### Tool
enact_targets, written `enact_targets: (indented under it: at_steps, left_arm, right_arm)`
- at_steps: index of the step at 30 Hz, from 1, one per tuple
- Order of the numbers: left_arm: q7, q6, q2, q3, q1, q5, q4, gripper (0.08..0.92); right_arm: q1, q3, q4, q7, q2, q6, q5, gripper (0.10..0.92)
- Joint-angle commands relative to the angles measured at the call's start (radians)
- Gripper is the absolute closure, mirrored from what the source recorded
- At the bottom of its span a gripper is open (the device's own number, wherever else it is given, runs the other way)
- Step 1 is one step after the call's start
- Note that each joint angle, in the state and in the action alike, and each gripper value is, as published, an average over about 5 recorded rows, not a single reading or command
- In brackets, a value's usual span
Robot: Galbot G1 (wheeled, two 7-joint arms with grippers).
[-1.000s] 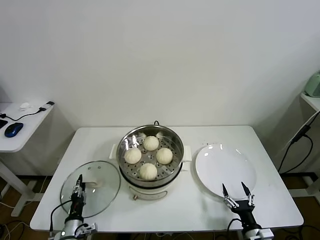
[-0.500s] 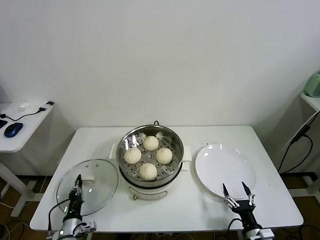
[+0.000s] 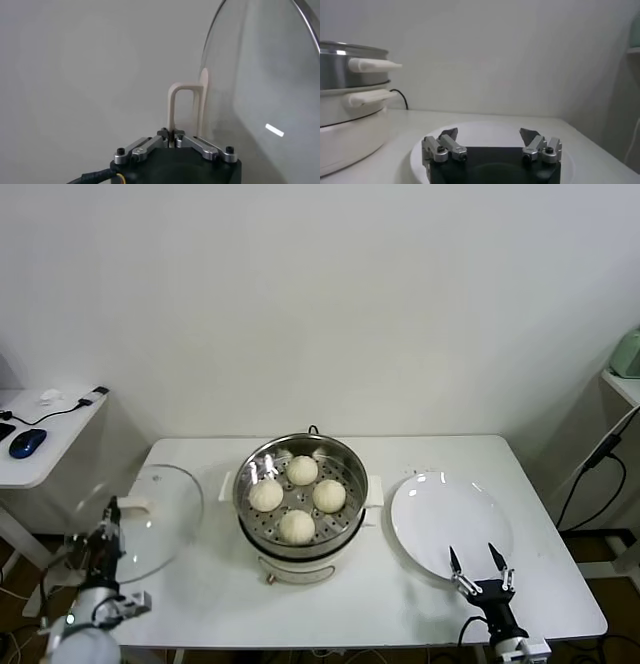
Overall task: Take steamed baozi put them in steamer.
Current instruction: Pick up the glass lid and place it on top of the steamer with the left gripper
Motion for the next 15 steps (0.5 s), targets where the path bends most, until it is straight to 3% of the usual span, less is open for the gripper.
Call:
enact_targets:
  at_steps: [1, 9, 15]
  left_arm:
    - [0.095, 0.018, 0.058, -0.031, 0.029, -0.072, -0.119, 0.862]
    - [0.209, 0.230, 0.137, 0.009, -0.002, -0.107, -0.285, 0.862]
    - [0.278, 0.392, 0.117, 0.228, -0.044, 0.033, -0.403, 0.862]
  right_arm:
    - [-0.003, 0.000, 0.017, 0.038, 0.002, -0.035, -0.049, 0.203]
    - [-0.002, -0.006, 0.023, 0.046, 0.008, -0.042, -0.076, 0.203]
    - [-0.018, -0.010, 0.031, 0.039, 0.008, -0.023, -0.077, 0.203]
